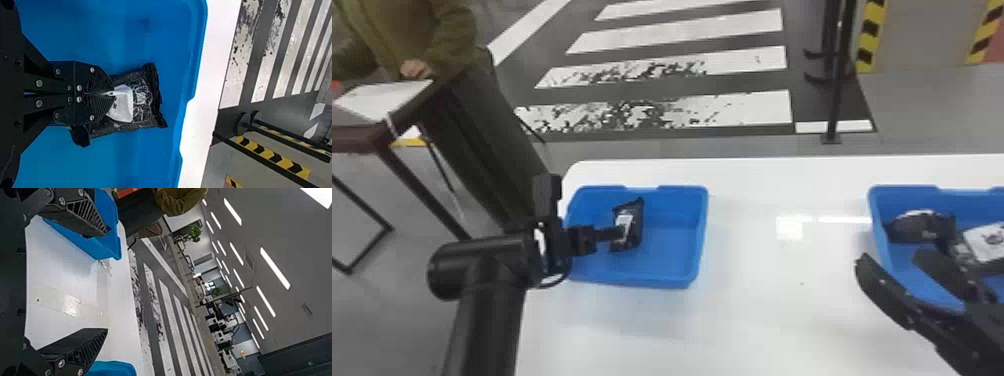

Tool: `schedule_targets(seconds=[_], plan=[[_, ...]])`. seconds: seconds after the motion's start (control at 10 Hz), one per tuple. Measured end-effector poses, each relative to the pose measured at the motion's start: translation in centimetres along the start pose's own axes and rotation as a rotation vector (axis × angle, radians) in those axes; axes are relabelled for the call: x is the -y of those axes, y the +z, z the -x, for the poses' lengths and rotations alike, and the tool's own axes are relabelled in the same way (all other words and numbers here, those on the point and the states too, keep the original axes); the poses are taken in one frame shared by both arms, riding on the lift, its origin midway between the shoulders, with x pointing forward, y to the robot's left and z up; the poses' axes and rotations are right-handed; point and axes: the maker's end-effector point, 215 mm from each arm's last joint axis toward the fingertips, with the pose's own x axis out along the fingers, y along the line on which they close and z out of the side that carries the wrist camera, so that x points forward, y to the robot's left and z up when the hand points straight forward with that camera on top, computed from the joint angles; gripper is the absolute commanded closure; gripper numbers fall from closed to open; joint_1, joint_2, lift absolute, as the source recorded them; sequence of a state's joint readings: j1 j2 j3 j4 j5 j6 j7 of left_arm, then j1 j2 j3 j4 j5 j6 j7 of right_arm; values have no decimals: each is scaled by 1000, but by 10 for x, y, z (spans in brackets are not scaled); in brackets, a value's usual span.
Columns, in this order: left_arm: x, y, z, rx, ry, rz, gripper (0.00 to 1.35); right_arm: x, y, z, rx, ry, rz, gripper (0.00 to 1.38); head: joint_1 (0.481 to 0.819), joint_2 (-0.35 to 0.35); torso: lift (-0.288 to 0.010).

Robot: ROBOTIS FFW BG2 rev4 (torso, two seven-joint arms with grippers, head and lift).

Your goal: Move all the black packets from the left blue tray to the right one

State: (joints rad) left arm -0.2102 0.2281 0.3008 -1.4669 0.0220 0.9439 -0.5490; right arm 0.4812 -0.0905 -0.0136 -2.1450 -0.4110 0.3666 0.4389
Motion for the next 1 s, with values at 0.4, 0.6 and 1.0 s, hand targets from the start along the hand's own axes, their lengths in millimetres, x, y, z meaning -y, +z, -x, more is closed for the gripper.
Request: schedule_targets(seconds=[0.4,0.6,1.0], plan=[[63,25,72,178,-101,-108,1207,-15,3,-5,8,48,-27,165,695,273,-140],[133,38,104,274,-223,-181,1207,-36,6,-17,10,113,-59,165,695,233,-140],[267,30,112,315,-515,-224,1207,-81,21,-58,31,271,-120,165,695,150,-140]])
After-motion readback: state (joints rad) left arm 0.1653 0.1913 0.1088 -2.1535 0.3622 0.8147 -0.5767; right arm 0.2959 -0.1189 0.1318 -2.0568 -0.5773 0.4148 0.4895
